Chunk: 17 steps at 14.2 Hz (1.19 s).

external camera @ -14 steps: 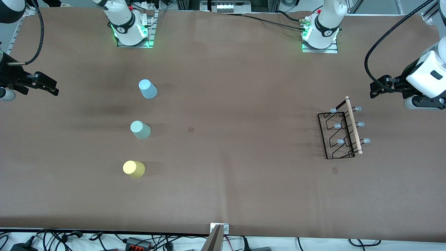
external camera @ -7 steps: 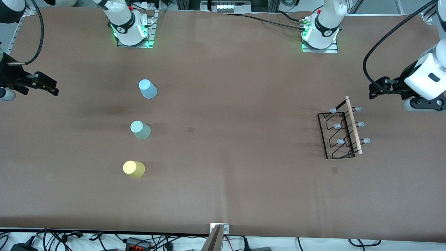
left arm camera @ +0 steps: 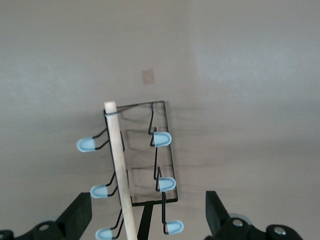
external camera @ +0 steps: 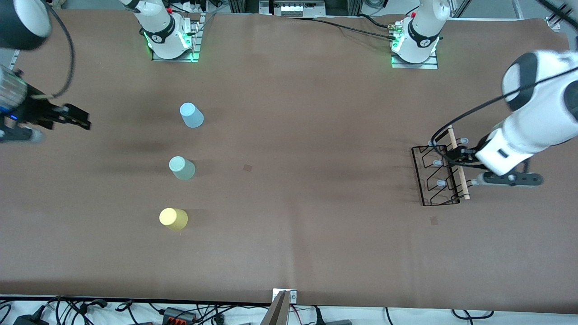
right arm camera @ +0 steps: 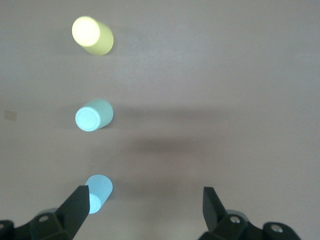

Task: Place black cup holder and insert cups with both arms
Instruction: 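Grasp the rack handle with the left gripper while the right gripper grasps the teal cup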

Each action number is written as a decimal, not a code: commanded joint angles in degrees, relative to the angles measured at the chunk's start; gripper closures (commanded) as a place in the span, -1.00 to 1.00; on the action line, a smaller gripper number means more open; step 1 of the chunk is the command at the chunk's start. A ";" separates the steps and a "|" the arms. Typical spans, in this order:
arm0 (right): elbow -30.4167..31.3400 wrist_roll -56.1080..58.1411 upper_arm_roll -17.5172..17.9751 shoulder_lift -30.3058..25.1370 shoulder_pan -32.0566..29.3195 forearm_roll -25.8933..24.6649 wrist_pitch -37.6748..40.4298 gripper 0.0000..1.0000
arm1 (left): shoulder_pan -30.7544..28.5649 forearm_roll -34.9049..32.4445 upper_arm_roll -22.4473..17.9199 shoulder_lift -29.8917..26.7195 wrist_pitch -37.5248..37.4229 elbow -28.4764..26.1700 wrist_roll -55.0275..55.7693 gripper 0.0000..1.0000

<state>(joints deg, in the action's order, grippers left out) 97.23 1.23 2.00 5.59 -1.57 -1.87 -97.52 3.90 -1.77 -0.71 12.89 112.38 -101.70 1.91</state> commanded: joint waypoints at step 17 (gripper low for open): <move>1.54 -13.19 -0.15 24.03 9.92 7.39 -18.40 -1.00 | -3.81 -0.95 0.18 -5.15 14.36 -19.68 -1.82 0.09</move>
<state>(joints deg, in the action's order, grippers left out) 97.49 -10.86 1.76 29.21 8.38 3.14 -113.99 0.56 -1.84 -0.79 9.83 125.86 -119.38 1.06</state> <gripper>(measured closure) 0.000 0.396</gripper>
